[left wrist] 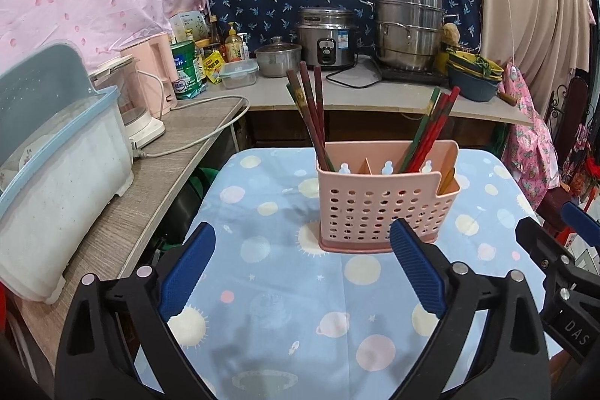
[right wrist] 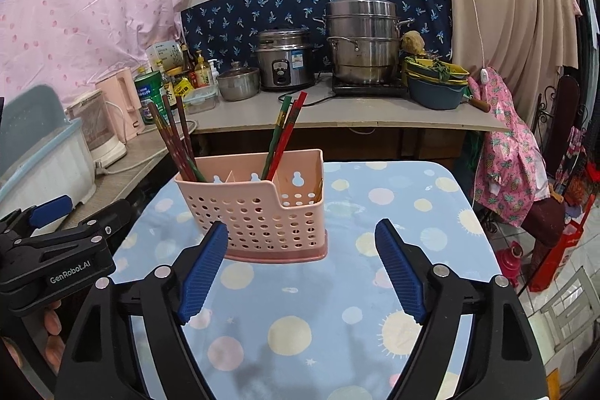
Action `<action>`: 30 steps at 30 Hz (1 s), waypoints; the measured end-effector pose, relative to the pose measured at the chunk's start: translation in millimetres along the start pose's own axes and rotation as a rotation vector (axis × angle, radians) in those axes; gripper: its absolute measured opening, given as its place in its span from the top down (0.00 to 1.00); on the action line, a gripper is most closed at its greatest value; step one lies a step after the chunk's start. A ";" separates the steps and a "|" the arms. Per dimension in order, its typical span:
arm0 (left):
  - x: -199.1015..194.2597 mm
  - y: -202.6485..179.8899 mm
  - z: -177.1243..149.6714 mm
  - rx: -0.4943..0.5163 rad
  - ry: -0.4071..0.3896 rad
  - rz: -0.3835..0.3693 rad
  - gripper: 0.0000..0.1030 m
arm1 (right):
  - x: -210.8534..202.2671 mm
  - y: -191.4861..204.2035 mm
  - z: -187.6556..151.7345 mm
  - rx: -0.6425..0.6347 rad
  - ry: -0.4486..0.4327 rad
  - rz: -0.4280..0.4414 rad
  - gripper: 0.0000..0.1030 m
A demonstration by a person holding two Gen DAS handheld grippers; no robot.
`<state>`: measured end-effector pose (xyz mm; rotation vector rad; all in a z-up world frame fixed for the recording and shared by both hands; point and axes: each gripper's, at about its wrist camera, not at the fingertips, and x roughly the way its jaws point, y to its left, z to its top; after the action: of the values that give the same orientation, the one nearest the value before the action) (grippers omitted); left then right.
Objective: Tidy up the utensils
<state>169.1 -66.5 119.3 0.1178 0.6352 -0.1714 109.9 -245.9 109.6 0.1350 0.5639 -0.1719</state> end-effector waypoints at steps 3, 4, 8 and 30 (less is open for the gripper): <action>3.1 -1.2 -5.0 0.001 0.017 0.000 0.11 | 0.5 0.4 -3.9 -0.006 0.006 -0.003 0.19; 3.7 -1.4 -6.6 0.000 0.021 0.001 0.11 | 1.0 -0.2 -5.0 -0.007 0.008 -0.005 0.19; 8.2 -2.7 -13.7 0.002 0.039 0.004 0.09 | 6.6 -0.9 -11.0 -0.001 0.033 -0.005 0.18; 34.9 0.9 -34.2 -0.006 0.111 0.027 0.08 | 32.6 5.4 -35.0 -0.025 0.126 -0.021 0.17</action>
<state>177.1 -64.4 71.2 0.1301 0.7442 -0.1376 120.0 -238.6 63.1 0.1160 0.6926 -0.1772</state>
